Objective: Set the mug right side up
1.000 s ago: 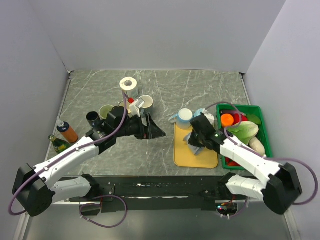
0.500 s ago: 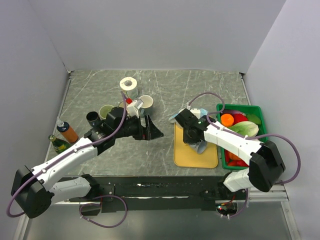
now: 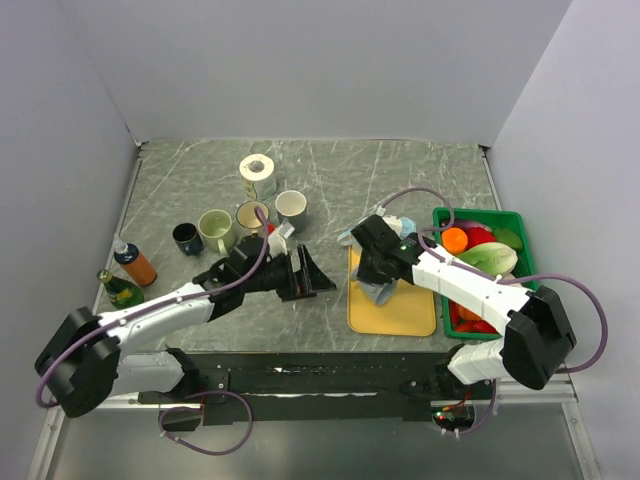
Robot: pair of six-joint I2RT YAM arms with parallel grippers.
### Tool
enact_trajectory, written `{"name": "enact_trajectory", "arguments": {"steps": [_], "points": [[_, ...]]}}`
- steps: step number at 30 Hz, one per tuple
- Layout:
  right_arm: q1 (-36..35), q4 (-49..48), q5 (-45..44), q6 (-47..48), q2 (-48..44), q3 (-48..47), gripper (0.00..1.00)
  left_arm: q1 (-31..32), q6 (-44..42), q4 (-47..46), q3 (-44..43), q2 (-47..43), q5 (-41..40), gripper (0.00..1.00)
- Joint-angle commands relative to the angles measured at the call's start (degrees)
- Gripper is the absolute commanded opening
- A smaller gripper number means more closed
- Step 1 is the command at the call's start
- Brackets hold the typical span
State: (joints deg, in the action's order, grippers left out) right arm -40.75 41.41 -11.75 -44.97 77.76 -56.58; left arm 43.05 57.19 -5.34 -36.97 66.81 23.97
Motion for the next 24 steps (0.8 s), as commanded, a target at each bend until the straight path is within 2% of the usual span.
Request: {"name": "enact_trajectory", "arguments": {"steps": [1,7,9,11,13,14,20,24], "points": [[-1.3,-6.3,-0.8,-8.3,-2.9,1.9,0.00,1.4,14.1,-13.1,4.8,4.4,-0.3,0.96],[-3.0,-6.6,-2.4,-12.7,-2.2,3.8,0.00,1.6,20.2,-20.5,7.5,10.3,-3.6,0.99],[-3.2,-7.0,-2.0,-12.7,-2.2,4.3,0.00,1.6,20.1,-20.9,6.7,11.8,-3.7,0.96],[-3.5,-7.6,-1.1,-12.3,-2.3,4.4,0.06,1.7,19.8,-21.7,5.9,14.2,-3.1,0.88],[-3.7,-7.9,-0.6,-12.2,-2.3,4.4,0.15,1.9,20.0,-22.9,5.0,16.3,-2.3,0.83],[-3.8,-8.5,0.2,-12.2,-2.3,4.4,0.16,2.0,20.0,-23.1,4.6,16.9,-2.0,0.82],[-3.8,-9.8,1.6,-13.2,-3.6,5.9,0.14,4.0,22.7,-25.6,1.4,22.3,-0.2,0.81],[-3.9,-10.3,2.4,-12.3,-4.8,6.1,0.22,4.4,27.1,-30.1,0.8,27.0,2.0,0.80]]}}
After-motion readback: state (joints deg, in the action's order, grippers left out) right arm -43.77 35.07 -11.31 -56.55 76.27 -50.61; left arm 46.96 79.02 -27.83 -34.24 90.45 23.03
